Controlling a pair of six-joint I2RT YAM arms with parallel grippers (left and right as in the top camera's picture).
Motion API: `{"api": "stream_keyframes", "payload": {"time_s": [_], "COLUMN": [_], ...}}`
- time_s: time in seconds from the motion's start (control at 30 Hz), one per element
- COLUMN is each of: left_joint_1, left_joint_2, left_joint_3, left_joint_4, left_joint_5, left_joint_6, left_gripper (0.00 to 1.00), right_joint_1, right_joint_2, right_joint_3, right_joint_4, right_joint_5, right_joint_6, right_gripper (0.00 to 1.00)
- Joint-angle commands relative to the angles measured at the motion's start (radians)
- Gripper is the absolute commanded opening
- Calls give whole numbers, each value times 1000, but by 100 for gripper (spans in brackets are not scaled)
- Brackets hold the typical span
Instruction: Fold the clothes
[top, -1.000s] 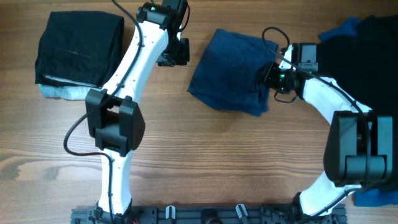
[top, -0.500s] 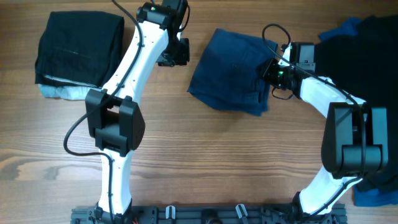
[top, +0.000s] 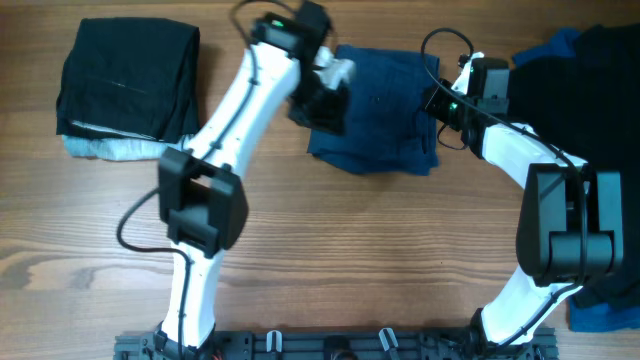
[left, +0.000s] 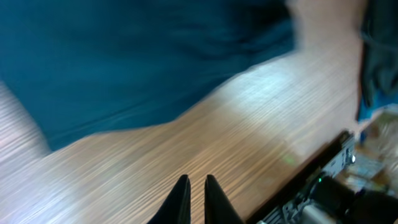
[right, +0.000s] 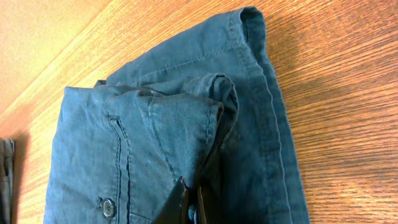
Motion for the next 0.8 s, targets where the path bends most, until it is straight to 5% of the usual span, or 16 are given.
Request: {"api": "stream_keyframes", "payload": {"time_s": [0.0,0.37,0.53,0.77], "left_joint_1": [-147,-280,-286,-277], "left_joint_2": [-19,-65,-126,-126], "left_joint_3": [11,-293,-360,-545], "left_joint_4": [51,494,495,687], "left_joint_5": [-56,-394,-555,-476], "left_joint_6": [0,-620,-732,-772], "left_gripper": [4,4,4,4], "right_joint_1": [14,15,15,15], "right_joint_2": [11,11,11,11], "right_joint_3": [12,12,12,12], "right_joint_4": [2,-34,-40,-40], "right_joint_5": [3,3,3,3], "right_joint_6": [16,38,41,40], "right_gripper": [4,4,4,4]}}
